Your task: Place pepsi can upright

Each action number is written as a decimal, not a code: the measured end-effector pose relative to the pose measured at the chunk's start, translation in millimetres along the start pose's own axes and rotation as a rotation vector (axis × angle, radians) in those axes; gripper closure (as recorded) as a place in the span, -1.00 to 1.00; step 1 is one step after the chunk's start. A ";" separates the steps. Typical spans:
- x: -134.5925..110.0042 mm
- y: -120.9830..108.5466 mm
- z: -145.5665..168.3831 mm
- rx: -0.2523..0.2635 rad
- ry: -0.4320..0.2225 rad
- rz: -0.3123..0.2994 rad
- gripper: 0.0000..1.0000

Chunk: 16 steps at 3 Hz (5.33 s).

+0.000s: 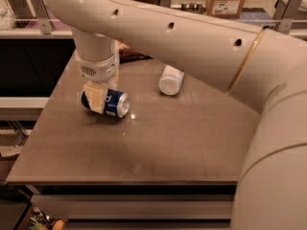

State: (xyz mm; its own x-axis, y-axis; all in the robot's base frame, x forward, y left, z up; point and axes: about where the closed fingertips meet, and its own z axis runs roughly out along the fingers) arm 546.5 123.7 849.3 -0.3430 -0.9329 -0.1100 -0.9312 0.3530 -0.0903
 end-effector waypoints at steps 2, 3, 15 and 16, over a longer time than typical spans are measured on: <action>4.5 -8.3 -21.1 -0.017 -0.088 -0.043 1.00; 3.2 -11.7 -34.7 -0.021 -0.200 -0.071 1.00; -34.4 22.7 -67.0 -0.110 -1.164 -0.023 1.00; -37.0 15.6 -64.1 -0.115 -1.237 -0.032 1.00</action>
Offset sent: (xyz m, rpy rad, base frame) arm 0.0060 -0.0159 0.0368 0.1669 -0.0351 0.0920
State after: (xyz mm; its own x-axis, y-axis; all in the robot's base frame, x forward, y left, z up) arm 536.8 159.1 915.4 -0.0319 -0.2251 -0.9738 -0.9637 0.2654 -0.0298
